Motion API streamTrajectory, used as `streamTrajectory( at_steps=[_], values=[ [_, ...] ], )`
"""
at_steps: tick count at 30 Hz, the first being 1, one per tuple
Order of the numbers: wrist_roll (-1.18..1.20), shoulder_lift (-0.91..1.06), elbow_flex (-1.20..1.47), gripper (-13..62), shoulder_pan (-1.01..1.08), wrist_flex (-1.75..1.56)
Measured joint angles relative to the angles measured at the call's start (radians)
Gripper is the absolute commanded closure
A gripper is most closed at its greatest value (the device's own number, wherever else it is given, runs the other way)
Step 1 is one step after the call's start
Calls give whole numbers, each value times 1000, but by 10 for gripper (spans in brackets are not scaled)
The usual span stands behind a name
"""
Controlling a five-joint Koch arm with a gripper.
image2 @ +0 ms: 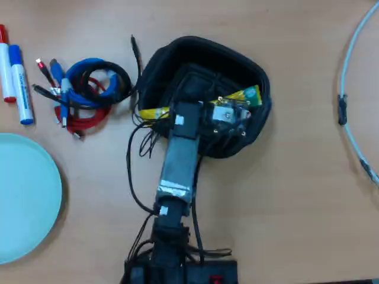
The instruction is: Pick up the yellow instant coffee stick, then put it in the black bowl
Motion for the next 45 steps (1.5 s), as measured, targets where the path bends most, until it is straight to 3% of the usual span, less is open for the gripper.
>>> streamTrajectory(
  at_steps=[4, 15, 26, 32, 40, 45],
  values=[
    [0, -43, -97, 547, 17, 2],
    [2, -391, -227, 548, -12, -5],
    [0, -529, -232, 537, -52, -11],
    [17, -535, -232, 397, -75, -11],
    [48, -535, -232, 71, -97, 43],
    [48, -535, -232, 21, -101, 103]
  ],
)
